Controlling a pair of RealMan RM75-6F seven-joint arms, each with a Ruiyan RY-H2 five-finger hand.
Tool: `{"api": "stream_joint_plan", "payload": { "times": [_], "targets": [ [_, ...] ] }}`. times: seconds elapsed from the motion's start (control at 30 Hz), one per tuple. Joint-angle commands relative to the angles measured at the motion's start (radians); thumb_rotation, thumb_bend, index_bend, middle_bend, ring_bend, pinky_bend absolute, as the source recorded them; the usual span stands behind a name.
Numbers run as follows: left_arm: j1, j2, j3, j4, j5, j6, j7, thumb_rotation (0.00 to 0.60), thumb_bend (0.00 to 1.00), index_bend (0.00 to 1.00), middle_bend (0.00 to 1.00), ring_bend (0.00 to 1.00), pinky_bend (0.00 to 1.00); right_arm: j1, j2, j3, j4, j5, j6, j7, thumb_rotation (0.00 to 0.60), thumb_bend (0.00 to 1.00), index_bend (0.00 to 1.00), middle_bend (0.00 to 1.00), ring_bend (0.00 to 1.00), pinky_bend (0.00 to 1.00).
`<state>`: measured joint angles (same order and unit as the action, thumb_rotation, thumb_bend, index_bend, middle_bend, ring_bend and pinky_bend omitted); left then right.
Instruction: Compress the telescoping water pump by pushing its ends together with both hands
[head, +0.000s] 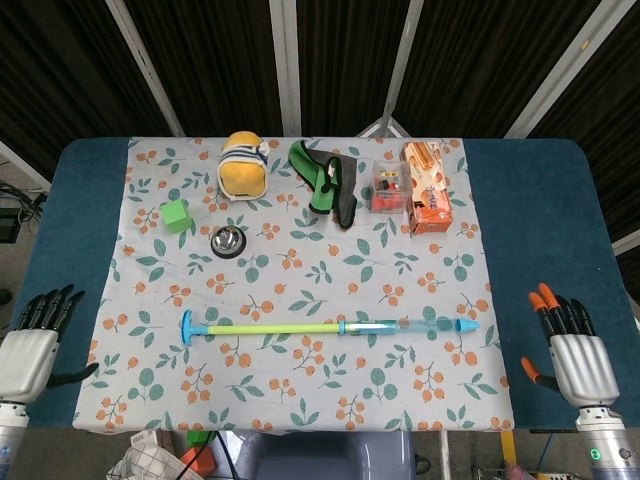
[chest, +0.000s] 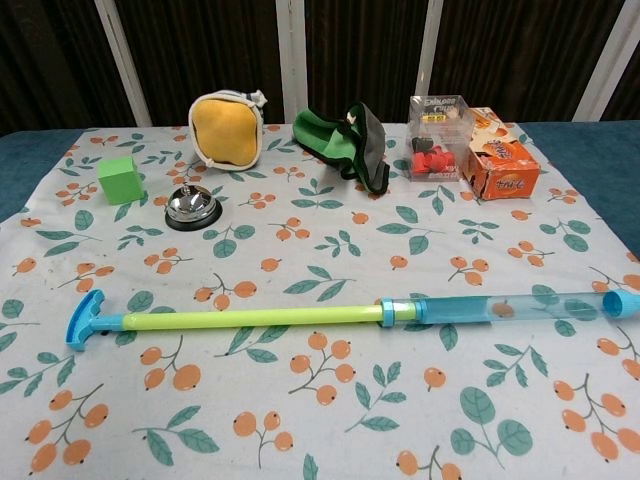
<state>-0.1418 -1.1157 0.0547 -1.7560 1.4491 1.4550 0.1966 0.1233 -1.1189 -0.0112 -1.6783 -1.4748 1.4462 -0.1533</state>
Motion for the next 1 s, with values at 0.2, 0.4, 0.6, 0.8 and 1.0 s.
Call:
{"api": "stream_joint_plan", "payload": {
  "times": [0.2, 0.4, 0.6, 0.8, 1.0],
  "targets": [
    [-0.047, -0.061, -0.066, -0.042, -0.097, -0.066, 0.110, 0.600, 0.16, 0.10, 0.00, 0.00, 0.00, 0.021, 0.001, 0.011, -0.007, 0.011, -0.052, 0.008, 0.600, 0.31, 0.00, 0.00, 0.00, 0.00],
    [-0.041, -0.064, -0.072, -0.040, -0.101, -0.057, 0.111, 0.600, 0.16, 0.10, 0.00, 0.00, 0.00, 0.061, -0.027, 0.021, -0.026, 0.017, -0.116, -0.043, 0.600, 0.31, 0.04, 0.00, 0.00, 0.00],
    [-0.038, -0.070, -0.076, -0.034, -0.097, -0.053, 0.116, 0.600, 0.16, 0.10, 0.00, 0.00, 0.00, 0.141, -0.101, 0.062, -0.055, 0.114, -0.246, -0.155, 0.600, 0.31, 0.23, 0.02, 0.00, 0.00],
    [-0.036, -0.070, -0.071, -0.036, -0.094, -0.063, 0.114, 0.600, 0.16, 0.10, 0.00, 0.00, 0.00, 0.216, -0.240, 0.097, 0.058, 0.226, -0.334, -0.299, 0.600, 0.31, 0.28, 0.05, 0.00, 0.00],
    [-0.034, -0.071, -0.065, -0.037, -0.067, -0.061, 0.107, 0.600, 0.16, 0.10, 0.00, 0.00, 0.00, 0.242, -0.289, 0.118, 0.112, 0.274, -0.341, -0.332, 0.600, 0.31, 0.31, 0.06, 0.00, 0.00]
  ]
}}
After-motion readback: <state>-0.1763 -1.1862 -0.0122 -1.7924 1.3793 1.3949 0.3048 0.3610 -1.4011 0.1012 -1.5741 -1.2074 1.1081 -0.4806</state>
